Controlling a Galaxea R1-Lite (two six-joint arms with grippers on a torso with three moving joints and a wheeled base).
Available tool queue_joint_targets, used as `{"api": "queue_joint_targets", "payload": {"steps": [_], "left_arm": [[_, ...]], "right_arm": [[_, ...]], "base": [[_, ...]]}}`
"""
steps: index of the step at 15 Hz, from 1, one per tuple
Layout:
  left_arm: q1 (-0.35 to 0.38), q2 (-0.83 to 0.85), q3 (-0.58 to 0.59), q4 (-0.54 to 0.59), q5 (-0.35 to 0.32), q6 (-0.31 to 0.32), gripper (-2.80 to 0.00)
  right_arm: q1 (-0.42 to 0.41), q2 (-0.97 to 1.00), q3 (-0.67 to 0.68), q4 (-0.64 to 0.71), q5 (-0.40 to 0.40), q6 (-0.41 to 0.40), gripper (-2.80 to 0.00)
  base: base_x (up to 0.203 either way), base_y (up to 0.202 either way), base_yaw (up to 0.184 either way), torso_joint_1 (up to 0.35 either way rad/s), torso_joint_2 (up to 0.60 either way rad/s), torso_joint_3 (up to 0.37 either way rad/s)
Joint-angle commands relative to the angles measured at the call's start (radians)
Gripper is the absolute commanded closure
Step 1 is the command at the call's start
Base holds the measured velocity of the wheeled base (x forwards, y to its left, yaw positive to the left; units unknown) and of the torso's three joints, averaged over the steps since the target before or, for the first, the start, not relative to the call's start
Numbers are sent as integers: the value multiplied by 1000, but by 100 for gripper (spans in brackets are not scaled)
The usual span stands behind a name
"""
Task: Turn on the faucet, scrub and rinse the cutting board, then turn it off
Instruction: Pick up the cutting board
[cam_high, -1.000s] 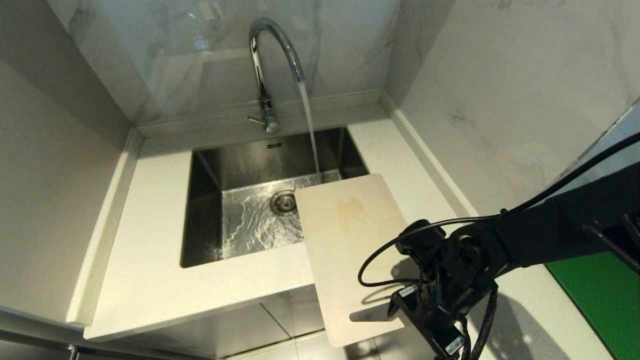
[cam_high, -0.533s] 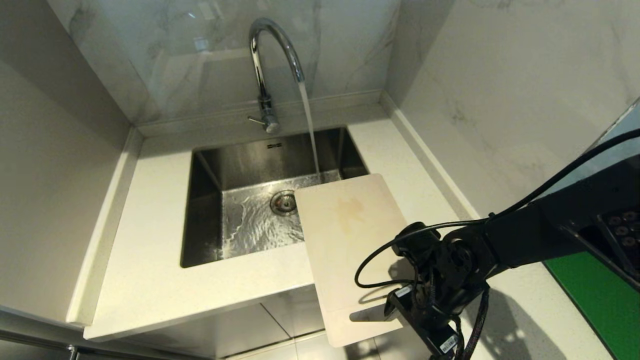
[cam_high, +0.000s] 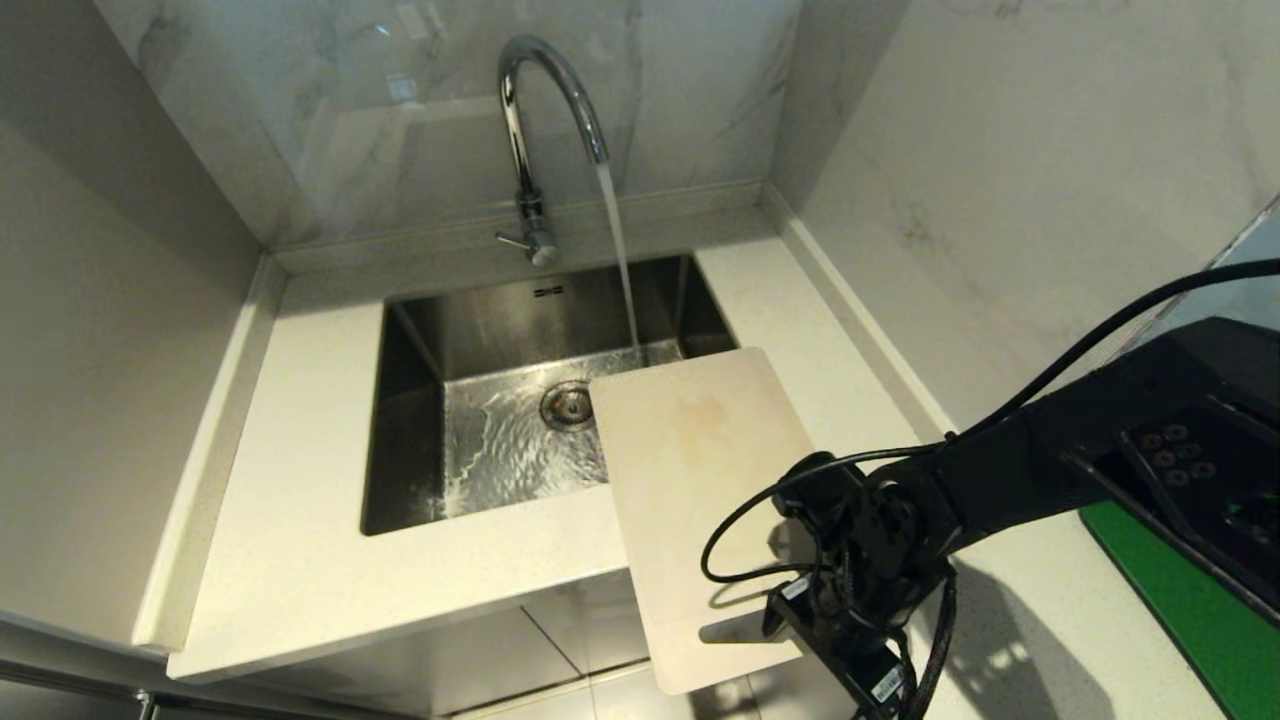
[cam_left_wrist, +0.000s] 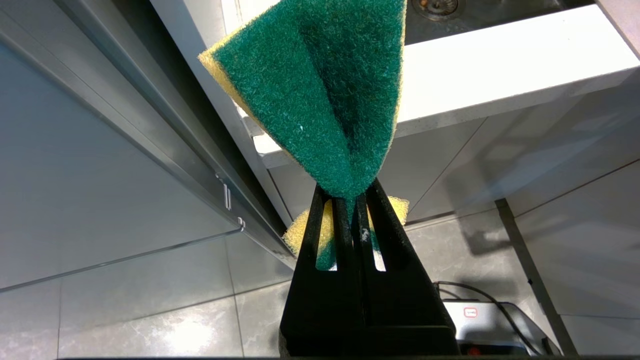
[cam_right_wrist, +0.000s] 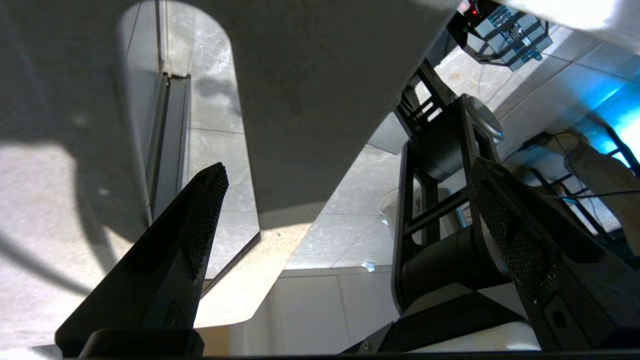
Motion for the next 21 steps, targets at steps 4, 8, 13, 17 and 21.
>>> {"api": "queue_joint_targets", "payload": {"steps": [4,8,13,17,21], "left_arm": [[0,-2,0,1,0,0,0],[0,-2,0,1,0,0,0],[2,-2,0,1,0,0,0],[0,-2,0,1,0,0,0],[0,-2,0,1,0,0,0]], "right_arm": [[-4,42,-25,3,-55,-31,-280],[-21,56,-25,3,-71,-69,-280],[-21,68,-24,7,-71,-74,0],[-21,61,-23,10,-66,-85,0],[-19,29,-23,13,-63,-83,0]], "base": [[0,0,0,0,0,0],[0,0,0,0,0,0],[0,0,0,0,0,0],[0,0,0,0,0,0],[0,0,0,0,0,0]]}}
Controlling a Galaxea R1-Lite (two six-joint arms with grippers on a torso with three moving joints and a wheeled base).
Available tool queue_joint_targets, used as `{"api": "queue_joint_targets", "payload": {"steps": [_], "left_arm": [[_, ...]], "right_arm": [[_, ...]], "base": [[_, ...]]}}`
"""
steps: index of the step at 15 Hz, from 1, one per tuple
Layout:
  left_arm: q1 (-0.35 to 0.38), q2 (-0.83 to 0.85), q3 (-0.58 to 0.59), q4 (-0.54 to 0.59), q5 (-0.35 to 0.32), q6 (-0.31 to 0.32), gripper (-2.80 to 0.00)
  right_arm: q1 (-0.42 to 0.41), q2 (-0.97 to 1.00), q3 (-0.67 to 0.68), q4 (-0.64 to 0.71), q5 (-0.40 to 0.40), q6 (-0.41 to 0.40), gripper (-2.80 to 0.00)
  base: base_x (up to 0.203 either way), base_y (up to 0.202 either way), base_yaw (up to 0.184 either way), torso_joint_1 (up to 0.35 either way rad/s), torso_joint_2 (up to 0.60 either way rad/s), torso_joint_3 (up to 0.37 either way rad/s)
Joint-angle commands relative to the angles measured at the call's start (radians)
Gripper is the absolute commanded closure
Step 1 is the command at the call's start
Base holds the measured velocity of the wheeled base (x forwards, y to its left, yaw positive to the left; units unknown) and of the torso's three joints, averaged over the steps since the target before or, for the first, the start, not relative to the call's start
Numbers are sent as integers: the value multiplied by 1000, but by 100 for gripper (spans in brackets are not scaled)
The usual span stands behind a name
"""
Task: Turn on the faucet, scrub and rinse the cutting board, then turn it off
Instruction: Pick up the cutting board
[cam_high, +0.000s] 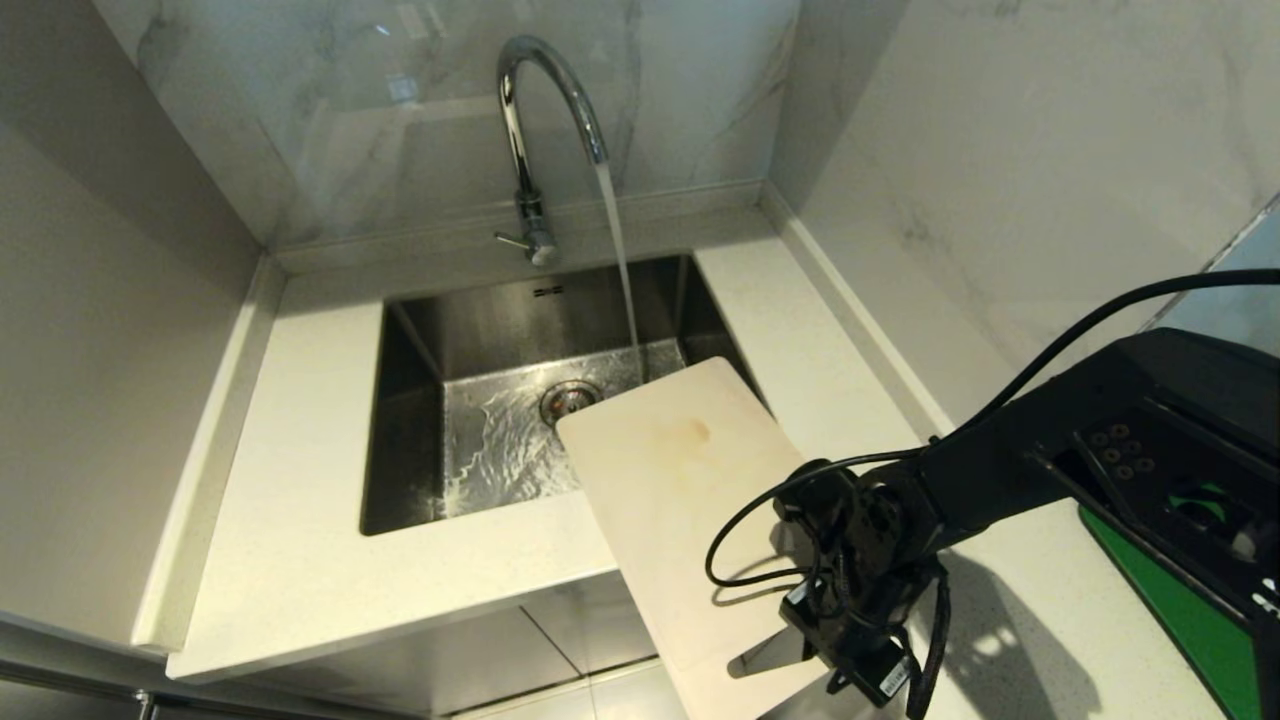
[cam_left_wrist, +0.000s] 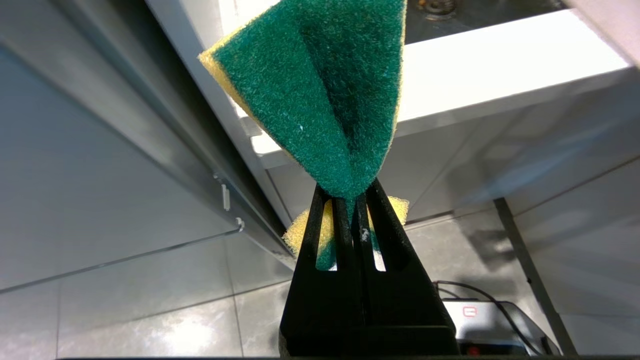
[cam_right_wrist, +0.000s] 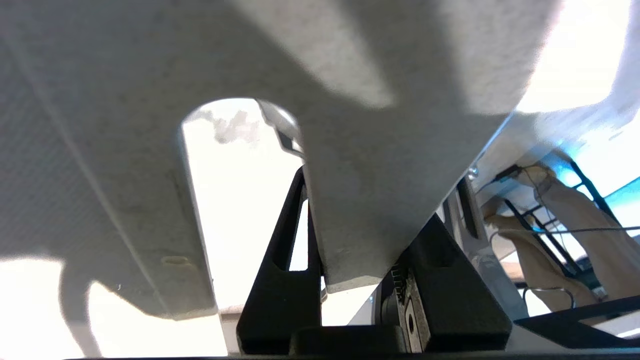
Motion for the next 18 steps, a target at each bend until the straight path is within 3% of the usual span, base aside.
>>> {"api": "queue_joint_targets", "payload": {"steps": [1,8,13,16,18], "left_arm": [[1,-2,0,1,0,0,0],[1,-2,0,1,0,0,0],[1,-2,0,1,0,0,0],[1,-2,0,1,0,0,0],[1,-2,0,1,0,0,0]], "right_arm": [[0,-36,1,4,1,8,0],[-1,-262,-3,79,-6,-2,0],[-1,-437,-44,163,-41,-79,0],[-1,-499,-26,174,-159,-231,0],[-1,-539,-21,172,-178,-305,0]], "base": [[0,0,0,0,0,0],[0,0,0,0,0,0],[0,0,0,0,0,0],[0,0,0,0,0,0],[0,0,0,0,0,0]]}}
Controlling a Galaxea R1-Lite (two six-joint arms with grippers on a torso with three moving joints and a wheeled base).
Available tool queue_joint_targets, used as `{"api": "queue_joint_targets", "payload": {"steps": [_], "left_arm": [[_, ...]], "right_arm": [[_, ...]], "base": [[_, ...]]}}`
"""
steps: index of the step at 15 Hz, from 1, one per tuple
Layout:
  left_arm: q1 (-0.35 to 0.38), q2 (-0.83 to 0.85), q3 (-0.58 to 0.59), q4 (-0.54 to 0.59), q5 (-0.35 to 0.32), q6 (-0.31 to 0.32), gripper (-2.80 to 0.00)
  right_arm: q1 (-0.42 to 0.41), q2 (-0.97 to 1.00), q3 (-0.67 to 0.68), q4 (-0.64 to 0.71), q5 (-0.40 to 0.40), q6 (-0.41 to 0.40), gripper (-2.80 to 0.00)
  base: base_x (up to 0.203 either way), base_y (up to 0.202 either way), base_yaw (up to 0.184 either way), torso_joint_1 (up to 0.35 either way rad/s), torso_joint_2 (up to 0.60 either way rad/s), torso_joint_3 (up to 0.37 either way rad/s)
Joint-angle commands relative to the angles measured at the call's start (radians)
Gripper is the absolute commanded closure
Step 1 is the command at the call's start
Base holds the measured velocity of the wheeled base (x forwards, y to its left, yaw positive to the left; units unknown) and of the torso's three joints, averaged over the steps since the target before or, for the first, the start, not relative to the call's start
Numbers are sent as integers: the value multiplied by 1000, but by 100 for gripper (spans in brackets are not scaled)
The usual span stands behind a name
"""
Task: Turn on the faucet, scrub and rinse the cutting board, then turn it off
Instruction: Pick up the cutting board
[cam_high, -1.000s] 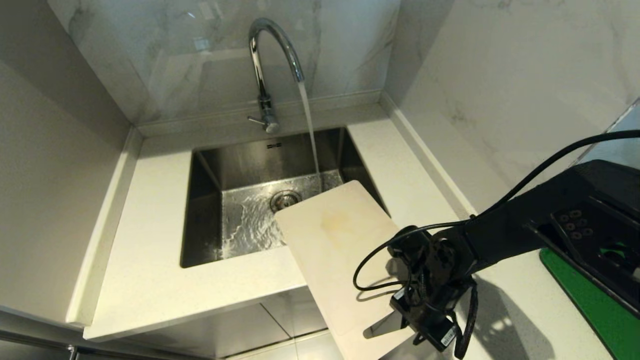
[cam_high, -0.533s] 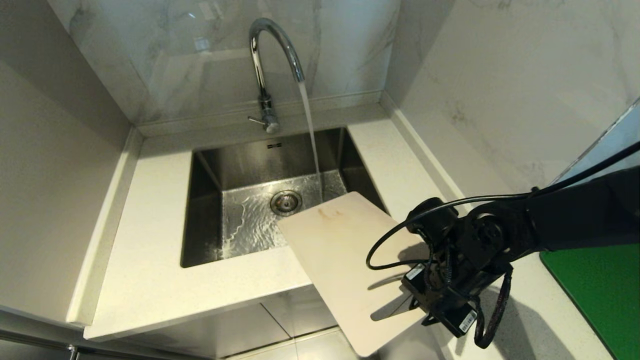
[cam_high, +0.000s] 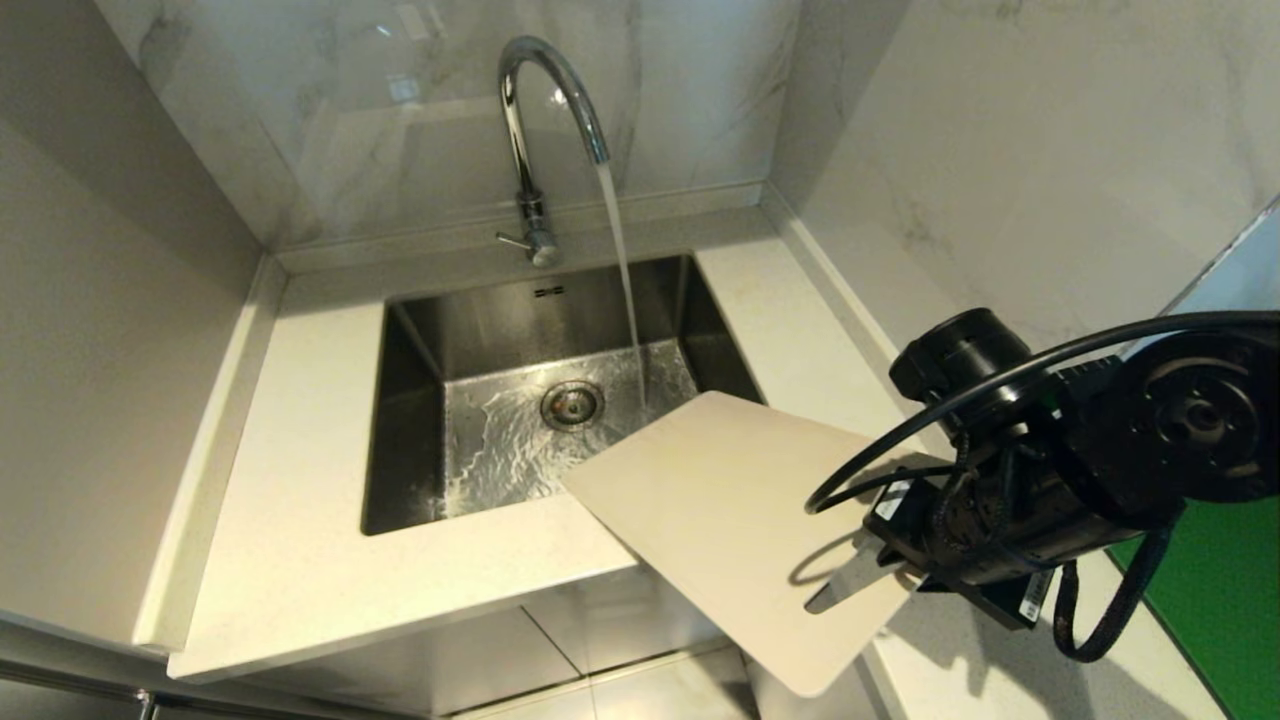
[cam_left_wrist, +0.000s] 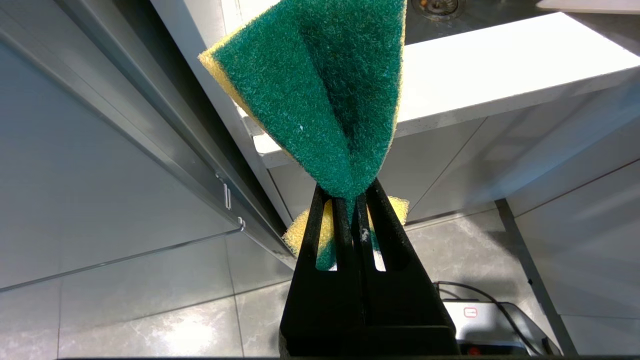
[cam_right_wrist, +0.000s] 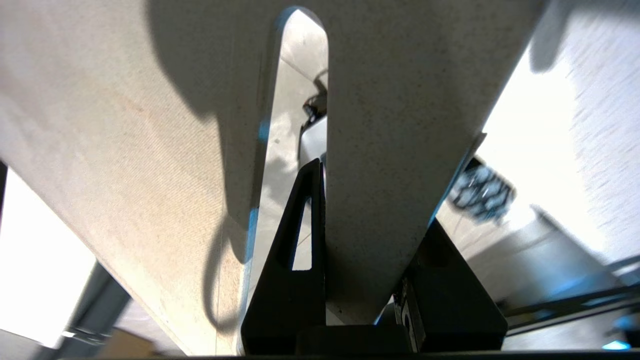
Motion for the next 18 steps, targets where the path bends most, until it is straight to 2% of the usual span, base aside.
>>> {"api": "queue_joint_targets", "payload": {"steps": [1,6,15,18], "left_arm": [[0,-2,1,1,0,0,0],[0,-2,0,1,0,0,0],[0,-2,0,1,0,0,0],[0,-2,0,1,0,0,0]], "right_arm": [[1,-75,5,-1,0,-57,0],[1,-112,-117,7,3,-113,0],[-9,-80,-543,211,29,-134,0],[-23,-55,-663,242,34,-206,0]], "base": [[0,0,0,0,0,0],[0,0,0,0,0,0],[0,0,0,0,0,0],[0,0,0,0,0,0]]}}
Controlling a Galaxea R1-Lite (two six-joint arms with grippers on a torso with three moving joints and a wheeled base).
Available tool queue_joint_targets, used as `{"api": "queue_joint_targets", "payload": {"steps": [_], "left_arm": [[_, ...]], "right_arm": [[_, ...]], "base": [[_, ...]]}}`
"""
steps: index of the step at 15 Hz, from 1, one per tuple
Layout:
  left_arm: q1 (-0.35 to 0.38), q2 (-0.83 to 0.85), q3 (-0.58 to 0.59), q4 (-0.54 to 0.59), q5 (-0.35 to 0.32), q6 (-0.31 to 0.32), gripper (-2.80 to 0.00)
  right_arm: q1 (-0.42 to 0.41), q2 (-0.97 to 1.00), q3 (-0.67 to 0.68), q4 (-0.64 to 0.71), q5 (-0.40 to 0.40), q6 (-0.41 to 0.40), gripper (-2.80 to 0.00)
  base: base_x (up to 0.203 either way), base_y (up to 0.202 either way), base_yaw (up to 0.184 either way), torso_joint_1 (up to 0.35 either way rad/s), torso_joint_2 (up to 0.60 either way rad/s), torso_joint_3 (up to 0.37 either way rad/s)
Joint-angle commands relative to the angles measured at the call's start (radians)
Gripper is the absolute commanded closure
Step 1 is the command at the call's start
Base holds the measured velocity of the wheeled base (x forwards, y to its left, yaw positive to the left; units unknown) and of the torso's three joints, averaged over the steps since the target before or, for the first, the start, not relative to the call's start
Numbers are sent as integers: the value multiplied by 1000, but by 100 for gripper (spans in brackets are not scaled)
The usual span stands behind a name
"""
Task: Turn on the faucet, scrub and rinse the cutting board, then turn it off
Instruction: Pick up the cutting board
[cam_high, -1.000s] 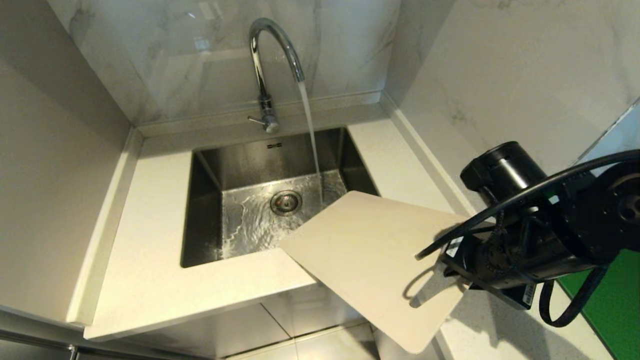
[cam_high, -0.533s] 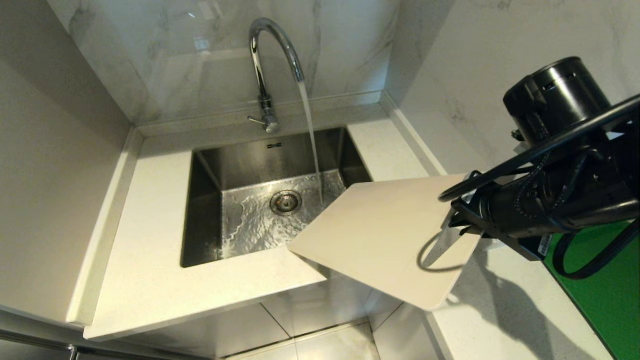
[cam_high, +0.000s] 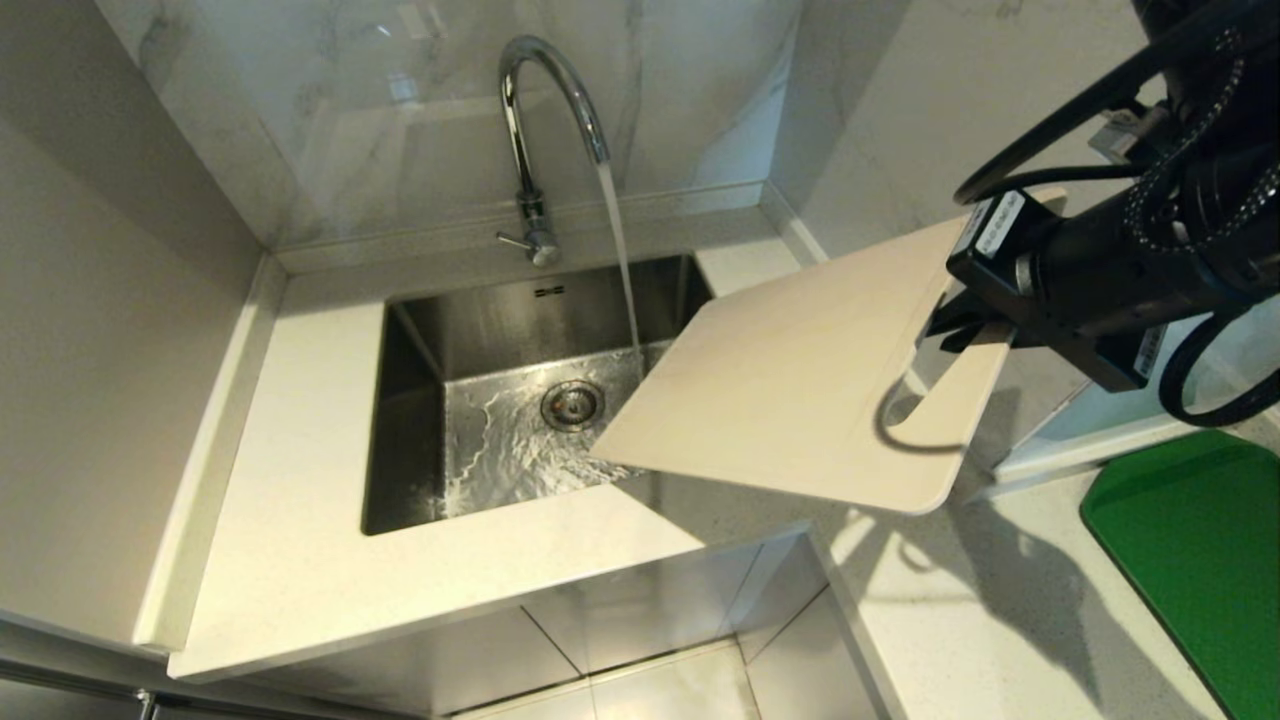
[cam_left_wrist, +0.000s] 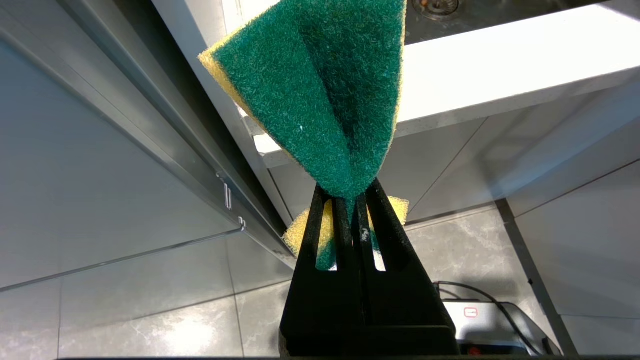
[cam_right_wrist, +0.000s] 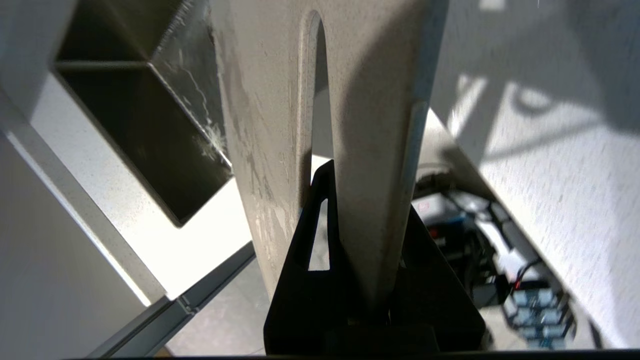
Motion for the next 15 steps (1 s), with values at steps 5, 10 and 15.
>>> {"api": "queue_joint_targets", "payload": {"steps": [5,10,15], "left_arm": [[0,-2,0,1,0,0,0],[0,-2,0,1,0,0,0],[1,-2,0,1,-1,1,0]], "right_arm": [[-15,50,-162,6,11,-125,0],[-29,45,-162,4,33,-190,0],[-57,13,-162,5,24,-346,0]], "base": [[0,0,0,0,0,0],[0,0,0,0,0,0],[0,0,0,0,0,0]]}}
